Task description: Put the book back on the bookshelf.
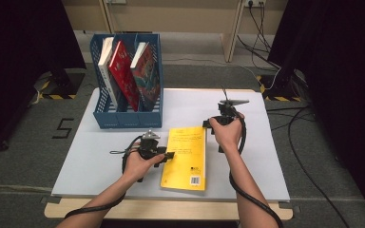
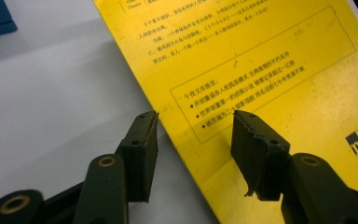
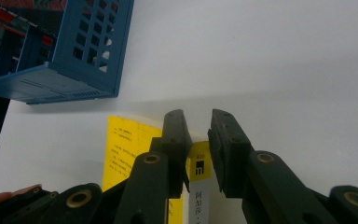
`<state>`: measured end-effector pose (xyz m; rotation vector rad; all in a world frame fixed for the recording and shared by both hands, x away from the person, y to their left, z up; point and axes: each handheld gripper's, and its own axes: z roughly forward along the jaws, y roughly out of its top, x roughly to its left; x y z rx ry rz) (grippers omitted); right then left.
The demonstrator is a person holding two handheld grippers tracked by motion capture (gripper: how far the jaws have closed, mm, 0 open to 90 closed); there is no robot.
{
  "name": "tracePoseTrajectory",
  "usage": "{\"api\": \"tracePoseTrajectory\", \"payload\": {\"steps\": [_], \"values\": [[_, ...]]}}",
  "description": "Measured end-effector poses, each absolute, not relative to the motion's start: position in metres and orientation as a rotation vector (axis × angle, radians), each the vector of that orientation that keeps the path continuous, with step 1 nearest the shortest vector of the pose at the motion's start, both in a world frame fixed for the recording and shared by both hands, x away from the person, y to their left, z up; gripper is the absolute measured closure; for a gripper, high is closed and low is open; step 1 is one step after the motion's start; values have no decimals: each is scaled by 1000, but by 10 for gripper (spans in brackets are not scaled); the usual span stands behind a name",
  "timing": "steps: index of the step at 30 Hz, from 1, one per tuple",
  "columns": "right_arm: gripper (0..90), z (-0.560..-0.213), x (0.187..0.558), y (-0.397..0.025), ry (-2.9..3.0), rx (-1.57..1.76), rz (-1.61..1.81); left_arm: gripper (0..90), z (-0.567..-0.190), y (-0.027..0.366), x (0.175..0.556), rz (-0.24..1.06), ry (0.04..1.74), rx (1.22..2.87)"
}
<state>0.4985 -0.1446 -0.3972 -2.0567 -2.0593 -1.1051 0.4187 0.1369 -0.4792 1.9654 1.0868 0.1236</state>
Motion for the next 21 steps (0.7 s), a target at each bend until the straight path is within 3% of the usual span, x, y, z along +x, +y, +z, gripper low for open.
{"api": "tracePoseTrajectory", "payload": {"steps": [10, 21], "values": [[765, -384, 499, -141, -2096, -2057, -1139, 533, -486, 134, 419, 103, 1086, 1978], [751, -393, 498, -141, -2120, -2027, -1162, 563, -488, 133, 420, 87, 1076, 1976]]}}
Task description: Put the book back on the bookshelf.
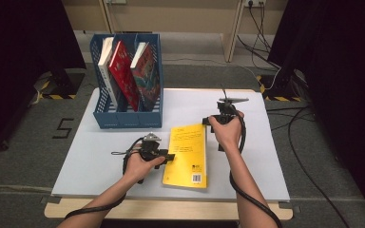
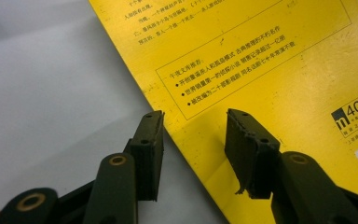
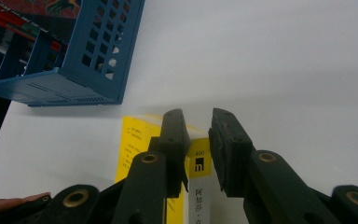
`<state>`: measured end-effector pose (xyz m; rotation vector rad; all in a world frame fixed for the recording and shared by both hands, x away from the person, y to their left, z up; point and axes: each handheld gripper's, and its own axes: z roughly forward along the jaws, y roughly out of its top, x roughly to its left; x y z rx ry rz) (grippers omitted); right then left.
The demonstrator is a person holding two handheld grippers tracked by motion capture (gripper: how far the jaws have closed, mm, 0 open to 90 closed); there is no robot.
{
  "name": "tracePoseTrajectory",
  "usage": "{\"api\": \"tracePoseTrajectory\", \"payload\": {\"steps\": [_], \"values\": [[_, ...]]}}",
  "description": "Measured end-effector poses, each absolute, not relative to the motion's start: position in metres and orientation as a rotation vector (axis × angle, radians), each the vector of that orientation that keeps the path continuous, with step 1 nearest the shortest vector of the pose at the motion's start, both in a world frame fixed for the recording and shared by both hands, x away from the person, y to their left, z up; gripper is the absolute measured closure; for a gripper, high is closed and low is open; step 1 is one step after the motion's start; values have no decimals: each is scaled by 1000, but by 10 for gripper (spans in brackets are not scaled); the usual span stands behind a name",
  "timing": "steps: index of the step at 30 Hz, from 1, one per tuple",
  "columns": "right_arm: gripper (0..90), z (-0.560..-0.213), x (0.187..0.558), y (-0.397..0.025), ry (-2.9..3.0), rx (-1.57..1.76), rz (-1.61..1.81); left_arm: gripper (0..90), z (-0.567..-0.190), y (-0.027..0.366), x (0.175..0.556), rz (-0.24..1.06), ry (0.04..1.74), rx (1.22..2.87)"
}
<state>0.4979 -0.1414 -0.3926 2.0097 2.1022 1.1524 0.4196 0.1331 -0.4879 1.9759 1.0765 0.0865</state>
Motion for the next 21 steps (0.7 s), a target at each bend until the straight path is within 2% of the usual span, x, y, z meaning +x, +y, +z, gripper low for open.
{"api": "tracePoseTrajectory", "payload": {"steps": [21], "values": [[683, -415, 496, -132, 2234, 2017, 1065, 562, -488, 134, 419, 90, 1075, 1978]]}}
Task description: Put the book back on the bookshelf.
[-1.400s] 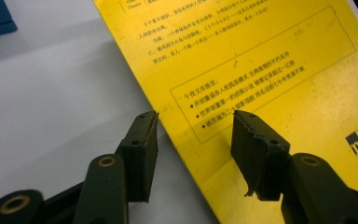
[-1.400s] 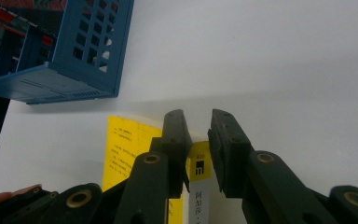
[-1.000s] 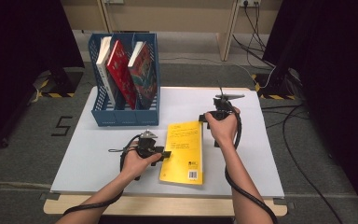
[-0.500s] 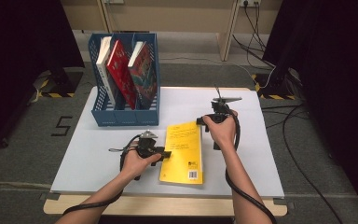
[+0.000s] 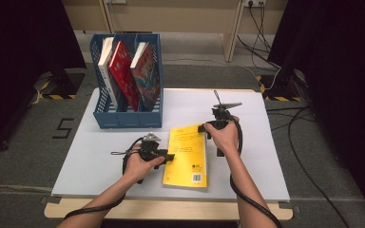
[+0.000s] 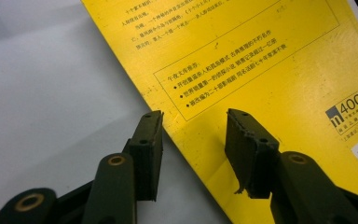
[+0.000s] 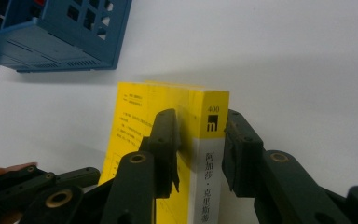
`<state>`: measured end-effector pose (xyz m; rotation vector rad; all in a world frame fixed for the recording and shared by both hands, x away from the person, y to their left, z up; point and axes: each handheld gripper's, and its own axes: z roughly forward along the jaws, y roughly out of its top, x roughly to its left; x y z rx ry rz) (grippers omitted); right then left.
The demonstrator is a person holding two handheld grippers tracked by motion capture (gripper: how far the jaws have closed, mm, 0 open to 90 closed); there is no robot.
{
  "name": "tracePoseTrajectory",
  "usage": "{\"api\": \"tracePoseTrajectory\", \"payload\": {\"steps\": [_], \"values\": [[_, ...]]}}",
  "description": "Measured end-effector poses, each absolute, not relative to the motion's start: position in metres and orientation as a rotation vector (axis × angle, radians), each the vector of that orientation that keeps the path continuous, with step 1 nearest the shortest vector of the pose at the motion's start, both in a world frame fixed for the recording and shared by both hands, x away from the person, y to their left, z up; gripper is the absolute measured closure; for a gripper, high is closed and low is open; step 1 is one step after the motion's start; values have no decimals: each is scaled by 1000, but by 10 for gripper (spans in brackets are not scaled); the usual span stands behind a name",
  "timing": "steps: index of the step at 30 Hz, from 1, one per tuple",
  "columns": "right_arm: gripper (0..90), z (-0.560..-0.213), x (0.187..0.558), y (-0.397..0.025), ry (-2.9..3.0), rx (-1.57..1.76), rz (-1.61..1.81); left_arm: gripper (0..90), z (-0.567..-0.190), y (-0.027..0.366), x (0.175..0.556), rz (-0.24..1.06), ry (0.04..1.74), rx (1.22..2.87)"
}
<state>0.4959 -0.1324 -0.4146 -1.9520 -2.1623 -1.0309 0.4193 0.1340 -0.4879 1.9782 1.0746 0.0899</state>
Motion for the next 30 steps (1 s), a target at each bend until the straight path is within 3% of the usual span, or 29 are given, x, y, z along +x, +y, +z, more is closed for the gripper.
{"api": "tracePoseTrajectory", "payload": {"steps": [10, 25, 30], "values": [[756, -405, 492, -136, -2095, -1943, -1066, 573, -488, 135, 420, 83, 1093, 1942], [762, -368, 489, -128, -2132, -2060, -1037, 578, -479, 126, 428, 130, 1095, 1922], [763, -366, 488, -124, -2092, -2103, -1046, 503, -452, 116, 416, 157, 1020, 1887]]}}
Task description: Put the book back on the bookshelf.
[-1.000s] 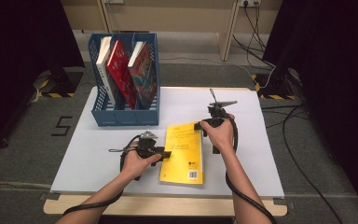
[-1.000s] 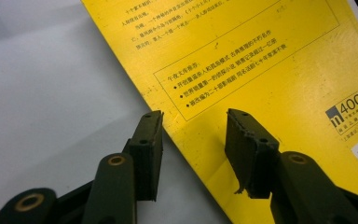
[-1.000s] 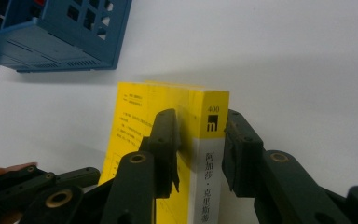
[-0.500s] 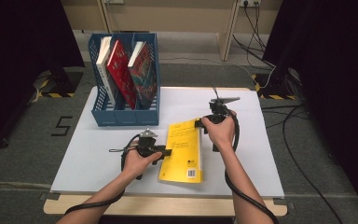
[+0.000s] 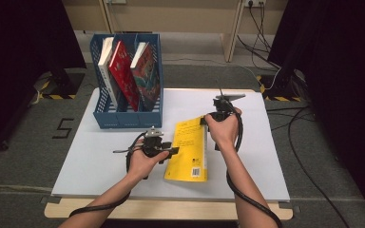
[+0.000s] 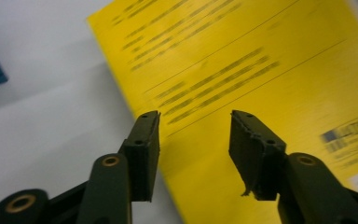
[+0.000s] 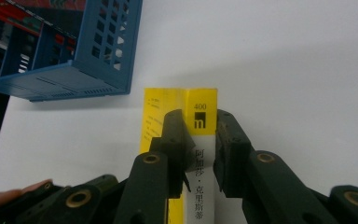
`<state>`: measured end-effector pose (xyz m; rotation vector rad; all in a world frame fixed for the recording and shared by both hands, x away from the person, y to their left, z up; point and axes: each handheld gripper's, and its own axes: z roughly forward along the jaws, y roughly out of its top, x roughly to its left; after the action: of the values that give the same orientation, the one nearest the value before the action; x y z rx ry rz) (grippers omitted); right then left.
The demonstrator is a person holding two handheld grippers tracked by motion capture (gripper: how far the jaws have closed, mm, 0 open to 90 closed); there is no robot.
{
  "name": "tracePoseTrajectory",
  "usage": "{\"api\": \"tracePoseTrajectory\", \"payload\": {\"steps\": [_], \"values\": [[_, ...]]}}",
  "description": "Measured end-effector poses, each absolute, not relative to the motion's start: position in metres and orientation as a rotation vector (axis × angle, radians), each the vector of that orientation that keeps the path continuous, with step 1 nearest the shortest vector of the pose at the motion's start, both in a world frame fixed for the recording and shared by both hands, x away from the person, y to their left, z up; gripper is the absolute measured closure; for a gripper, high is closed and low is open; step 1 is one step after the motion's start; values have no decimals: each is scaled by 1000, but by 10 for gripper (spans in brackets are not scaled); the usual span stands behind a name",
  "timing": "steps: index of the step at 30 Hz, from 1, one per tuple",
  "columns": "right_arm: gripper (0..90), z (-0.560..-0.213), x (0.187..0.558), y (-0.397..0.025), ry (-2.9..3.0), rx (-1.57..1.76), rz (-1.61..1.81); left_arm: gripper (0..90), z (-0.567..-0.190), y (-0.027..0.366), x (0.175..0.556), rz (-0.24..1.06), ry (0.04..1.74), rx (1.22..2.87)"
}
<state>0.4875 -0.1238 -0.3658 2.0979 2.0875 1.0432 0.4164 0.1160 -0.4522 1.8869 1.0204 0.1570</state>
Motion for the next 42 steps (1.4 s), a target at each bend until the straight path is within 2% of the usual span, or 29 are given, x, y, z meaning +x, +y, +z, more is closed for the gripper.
{"api": "tracePoseTrajectory", "payload": {"steps": [5, 17, 42], "values": [[763, -359, 487, -120, 2082, 2084, 1066, 460, -434, 106, 414, 152, 979, 1874], [763, -339, 489, -115, 1989, 2020, 1149, 372, -419, 96, 416, 134, 955, 1849], [764, -330, 492, -96, 1930, 1963, 1171, 356, -389, 72, 422, 121, 900, 1827]]}}
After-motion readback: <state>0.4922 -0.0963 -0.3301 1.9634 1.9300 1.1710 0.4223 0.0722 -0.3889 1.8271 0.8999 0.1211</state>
